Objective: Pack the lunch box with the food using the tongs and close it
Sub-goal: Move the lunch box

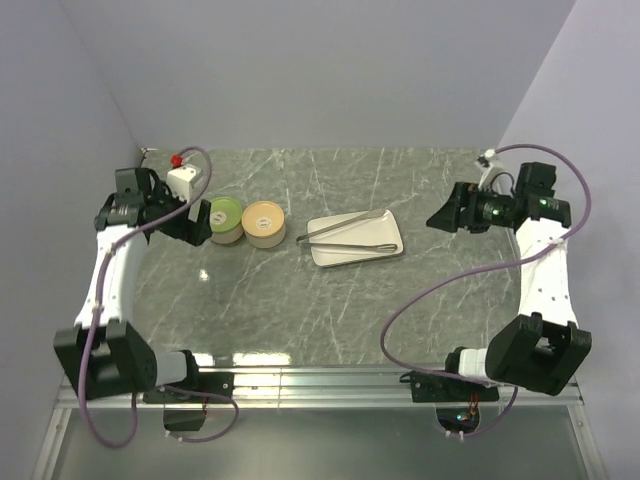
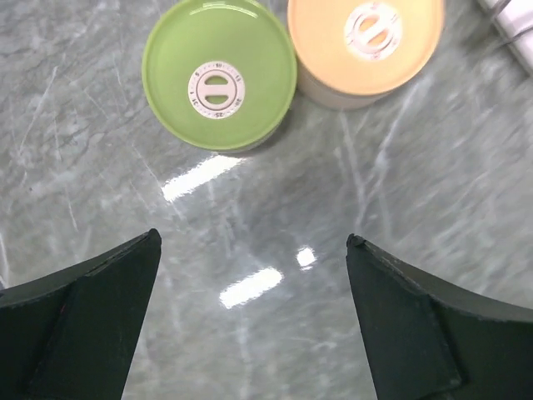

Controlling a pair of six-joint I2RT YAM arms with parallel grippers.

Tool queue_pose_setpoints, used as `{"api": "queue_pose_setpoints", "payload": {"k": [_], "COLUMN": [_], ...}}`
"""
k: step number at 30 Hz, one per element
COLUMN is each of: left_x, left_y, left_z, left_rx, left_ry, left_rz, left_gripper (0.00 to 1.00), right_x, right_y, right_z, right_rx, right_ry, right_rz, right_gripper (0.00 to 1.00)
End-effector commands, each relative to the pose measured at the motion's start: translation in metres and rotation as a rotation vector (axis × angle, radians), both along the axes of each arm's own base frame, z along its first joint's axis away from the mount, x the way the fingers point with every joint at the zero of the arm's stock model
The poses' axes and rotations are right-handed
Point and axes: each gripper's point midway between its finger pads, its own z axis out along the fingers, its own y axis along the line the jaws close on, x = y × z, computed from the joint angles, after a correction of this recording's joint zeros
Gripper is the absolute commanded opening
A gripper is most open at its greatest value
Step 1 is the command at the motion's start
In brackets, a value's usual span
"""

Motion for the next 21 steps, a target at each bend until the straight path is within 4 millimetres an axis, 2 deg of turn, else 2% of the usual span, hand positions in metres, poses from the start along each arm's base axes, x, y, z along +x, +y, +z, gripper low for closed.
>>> {"api": "queue_pose_setpoints", "payload": {"k": [1,2,4,9,10,14,21], "left_x": [-0.015,-0.019,-0.028,-0.044,-0.047,-0.058,-0.067], "left_y": [-0.017,-0.018,-0.02,-0.019,-0.02,-0.022,-0.02], "left_z": [0.033,0.045,0.048,0.037,0.036,0.028,0.024], "left_rx": [-0.141,-0.146,-0.157,-0.149,-0.153,-0.132,-0.107], "left_ry": [-0.089,-0.134,-0.144,-0.101,-0.098,-0.091,-0.096], "left_rz": [0.109,0.114,0.123,0.154,0.154,0.137,0.145], "left_gripper": [0.99,0.99,0.99,0.99,0.99,0.99,0.99], "right_x": [-0.018,-0.021,-0.025,-0.035,-0.038,-0.046,-0.059], "right_y": [0.003,0.01,0.009,0.012,0.008,0.005,0.01], "right_z": [-0.028,-0.033,-0.047,-0.062,-0.072,-0.079,-0.089], "right_rx": [-0.154,-0.177,-0.234,-0.298,-0.334,-0.425,-0.432], "right_ry": [0.031,0.033,0.034,-0.008,0.007,-0.047,-0.052], "right_rz": [0.041,0.061,0.05,0.038,0.023,0.002,0.01], "right_gripper": [0.92,0.93,0.94,0.94,0.94,0.95,0.96]}}
